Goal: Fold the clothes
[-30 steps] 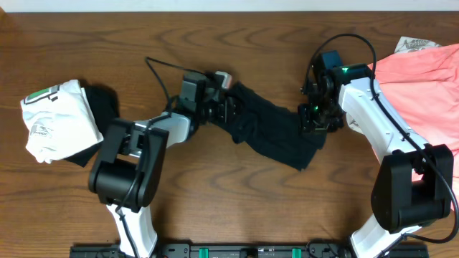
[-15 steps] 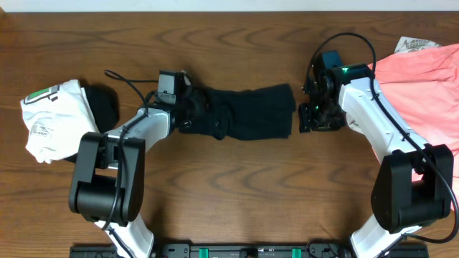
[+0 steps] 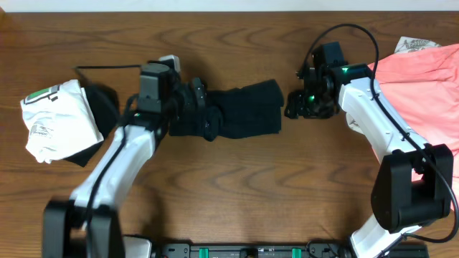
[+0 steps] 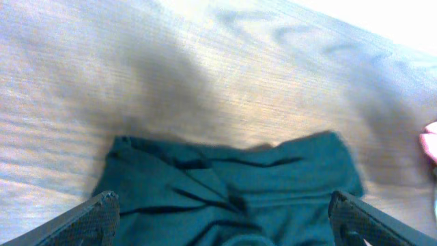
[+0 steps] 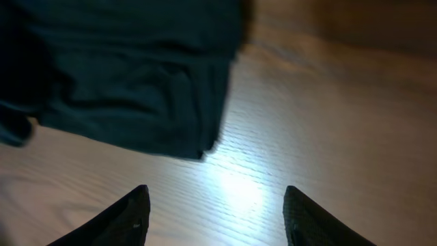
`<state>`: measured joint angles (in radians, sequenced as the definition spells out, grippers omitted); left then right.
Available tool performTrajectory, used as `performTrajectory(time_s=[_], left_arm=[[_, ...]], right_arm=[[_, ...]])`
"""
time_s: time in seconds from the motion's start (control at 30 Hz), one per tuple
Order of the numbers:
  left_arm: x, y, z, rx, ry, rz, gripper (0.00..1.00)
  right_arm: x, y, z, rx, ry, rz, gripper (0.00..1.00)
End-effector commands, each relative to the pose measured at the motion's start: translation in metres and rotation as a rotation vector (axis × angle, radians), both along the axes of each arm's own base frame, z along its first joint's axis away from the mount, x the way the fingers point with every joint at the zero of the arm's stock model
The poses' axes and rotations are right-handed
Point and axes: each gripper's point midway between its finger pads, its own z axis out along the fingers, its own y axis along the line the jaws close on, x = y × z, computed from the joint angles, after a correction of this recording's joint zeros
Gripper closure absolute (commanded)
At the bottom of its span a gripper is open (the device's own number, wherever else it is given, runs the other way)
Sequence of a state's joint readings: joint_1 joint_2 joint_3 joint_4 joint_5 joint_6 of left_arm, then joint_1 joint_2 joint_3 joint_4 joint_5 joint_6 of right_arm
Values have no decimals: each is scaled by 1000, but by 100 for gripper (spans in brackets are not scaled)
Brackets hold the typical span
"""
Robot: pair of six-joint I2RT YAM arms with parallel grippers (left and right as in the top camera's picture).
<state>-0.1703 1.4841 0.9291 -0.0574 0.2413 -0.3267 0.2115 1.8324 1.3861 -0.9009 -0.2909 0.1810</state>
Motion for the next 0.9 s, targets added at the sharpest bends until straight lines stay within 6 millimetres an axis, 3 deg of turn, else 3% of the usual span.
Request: performTrajectory(time_s=[0.0, 0.13, 0.33, 0.5, 0.7, 0.87], left_arm=[[-10, 9, 22, 60, -46, -14, 2], [-22, 22, 18, 109, 2, 31, 2], [-34, 25, 5, 132, 72, 28, 2], [-35, 25, 3, 135, 82, 27, 2], [-35, 25, 2, 135, 82, 28, 2], [-35, 28, 2, 147, 81, 40, 2]], right_arm=[[2, 19, -5, 108, 34, 2, 37], [10, 21, -26, 104, 46, 4, 34], [32, 25, -69, 98, 29, 2, 31], [33, 33, -105, 142, 74, 11, 30], [23, 43, -127, 176, 136, 26, 30], [17, 47, -130, 170, 153, 38, 30]])
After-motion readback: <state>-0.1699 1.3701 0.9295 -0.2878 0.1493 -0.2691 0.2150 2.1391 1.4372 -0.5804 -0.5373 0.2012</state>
